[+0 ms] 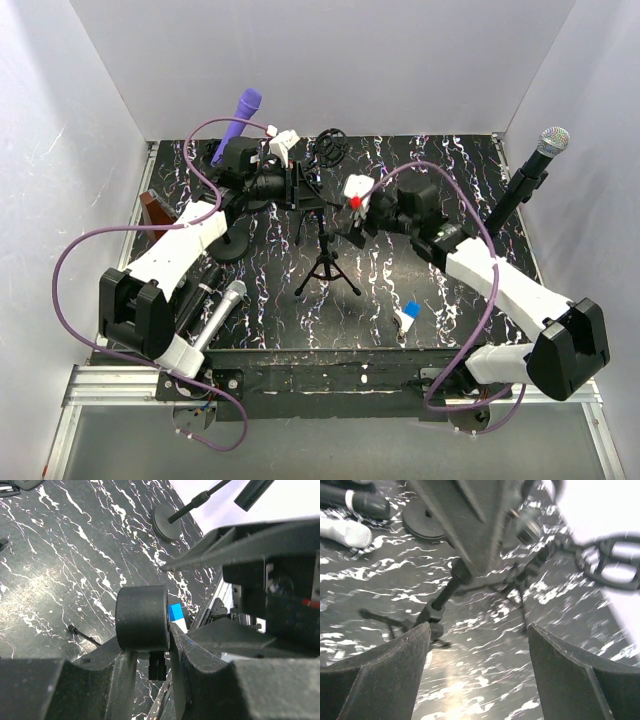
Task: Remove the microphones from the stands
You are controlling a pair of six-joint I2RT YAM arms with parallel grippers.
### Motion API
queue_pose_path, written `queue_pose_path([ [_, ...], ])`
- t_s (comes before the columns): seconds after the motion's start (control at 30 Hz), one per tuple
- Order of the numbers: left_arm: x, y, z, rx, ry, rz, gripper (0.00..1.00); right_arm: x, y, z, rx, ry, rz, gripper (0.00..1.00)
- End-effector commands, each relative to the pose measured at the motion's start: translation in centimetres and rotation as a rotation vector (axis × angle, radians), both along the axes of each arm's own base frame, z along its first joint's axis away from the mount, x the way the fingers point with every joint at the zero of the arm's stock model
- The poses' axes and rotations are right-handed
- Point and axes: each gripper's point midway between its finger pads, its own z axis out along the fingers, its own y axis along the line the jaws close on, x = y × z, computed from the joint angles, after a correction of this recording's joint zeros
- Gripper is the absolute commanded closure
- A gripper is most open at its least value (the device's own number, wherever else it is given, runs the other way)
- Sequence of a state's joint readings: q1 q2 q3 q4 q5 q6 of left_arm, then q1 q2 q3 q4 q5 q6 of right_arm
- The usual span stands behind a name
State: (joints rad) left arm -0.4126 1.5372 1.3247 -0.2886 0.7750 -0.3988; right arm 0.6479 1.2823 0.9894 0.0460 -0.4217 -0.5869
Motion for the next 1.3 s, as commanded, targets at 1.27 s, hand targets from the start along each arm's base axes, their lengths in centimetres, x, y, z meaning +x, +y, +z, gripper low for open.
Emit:
queue_pose_path([
  [1.27,-1.2,0.4,0.7,0.011,0.019,-0.006,1.0,-0.2,-4.8,-13.4,-0.008,0.907,-0.451,0.25],
])
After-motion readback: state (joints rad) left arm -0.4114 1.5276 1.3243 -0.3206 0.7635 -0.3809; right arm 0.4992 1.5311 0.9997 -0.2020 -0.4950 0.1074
